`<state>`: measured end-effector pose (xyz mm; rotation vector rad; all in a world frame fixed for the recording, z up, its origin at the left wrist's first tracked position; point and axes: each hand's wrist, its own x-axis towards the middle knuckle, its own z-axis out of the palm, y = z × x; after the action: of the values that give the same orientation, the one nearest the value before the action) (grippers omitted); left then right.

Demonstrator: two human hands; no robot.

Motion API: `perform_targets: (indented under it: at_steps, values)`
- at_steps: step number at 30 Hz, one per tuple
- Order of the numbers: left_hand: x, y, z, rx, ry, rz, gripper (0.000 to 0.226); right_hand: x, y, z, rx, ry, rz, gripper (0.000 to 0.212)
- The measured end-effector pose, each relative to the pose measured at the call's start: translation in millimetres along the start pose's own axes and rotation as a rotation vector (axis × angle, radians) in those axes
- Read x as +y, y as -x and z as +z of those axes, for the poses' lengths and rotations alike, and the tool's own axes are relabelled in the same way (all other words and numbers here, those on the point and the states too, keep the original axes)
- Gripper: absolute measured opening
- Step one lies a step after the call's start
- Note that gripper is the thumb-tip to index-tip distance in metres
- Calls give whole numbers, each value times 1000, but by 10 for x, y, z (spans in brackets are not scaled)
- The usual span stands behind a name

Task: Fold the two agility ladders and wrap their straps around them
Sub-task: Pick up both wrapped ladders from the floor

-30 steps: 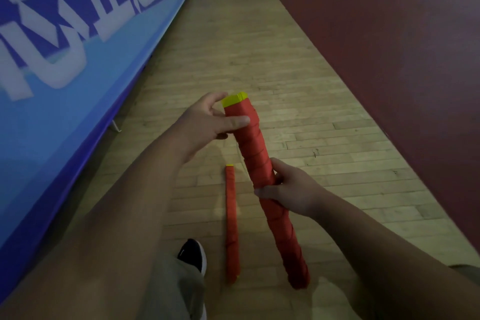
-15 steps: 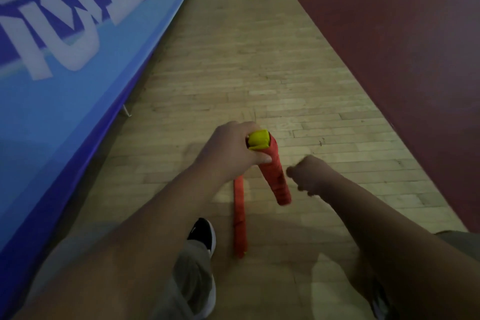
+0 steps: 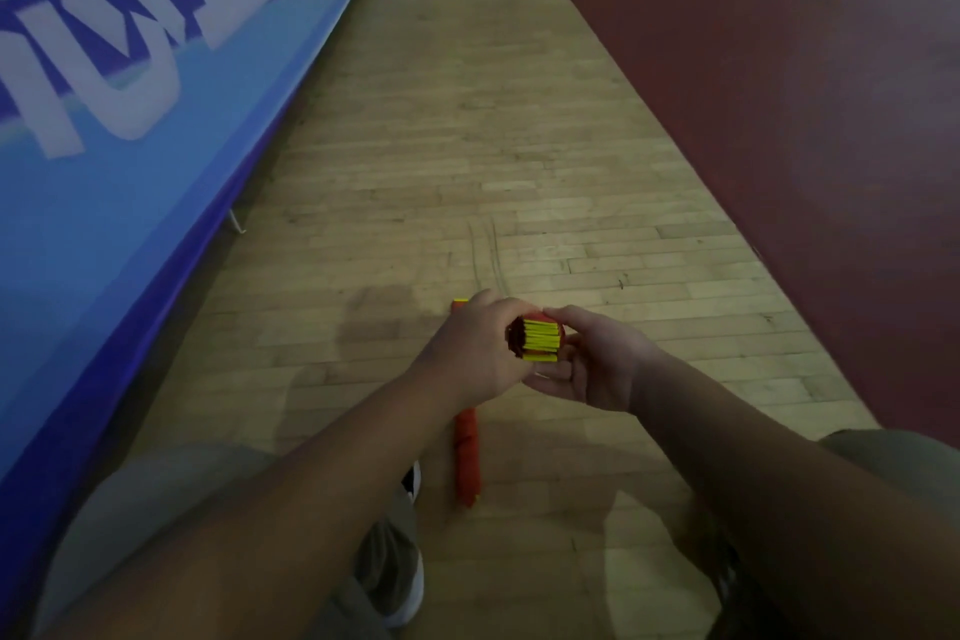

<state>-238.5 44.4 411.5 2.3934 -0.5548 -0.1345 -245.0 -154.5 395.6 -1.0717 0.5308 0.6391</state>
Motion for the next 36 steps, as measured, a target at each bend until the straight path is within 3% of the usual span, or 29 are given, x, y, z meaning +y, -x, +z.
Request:
perform_targets:
  at_steps: [4, 7, 9, 12, 16, 19, 25, 27, 31, 34, 36]
  values:
    - [-135, 90, 146, -232, 408, -288, 91, 194, -74, -126, 117, 86, 34, 39]
    - [-221, 117, 234, -318, 443, -377, 110, 308, -68, -186, 166, 140, 24, 36]
    - [-239, 126, 248, -355, 403, -397, 97, 346, -73, -228, 185, 148, 15, 39]
    - [-341, 144, 292, -385, 300, -439, 52, 380, -80, -310, 214, 164, -1, 45]
    - [-429, 156, 326, -467, 102, -408, 34, 371, -55, -445, 290, 207, -1, 37]
    - [-525, 64, 297, -514, -21, -415, 28, 377, -86, -564, 295, 279, 15, 41]
    - [-1101, -211, 493, -574, 115, -745, 22, 754, -381, -892, 267, 330, 107, 38]
    - [-1291, -237, 712, -588, 145, -871, 20, 900, -610, -1008, 292, 383, 148, 48]
    - [-1656, -197, 1324, -536, 113, -1012, 23, 936, -1020, -1109, 294, 384, 214, 47]
    - [-1862, -149, 1811, -538, 125, -1058, 25, 903, -1325, -1187, 309, 395, 235, 31]
    - [-2050, -92, 2145, -531, 111, -1097, 33, 966, -1568, -1246, 301, 392, 246, 43]
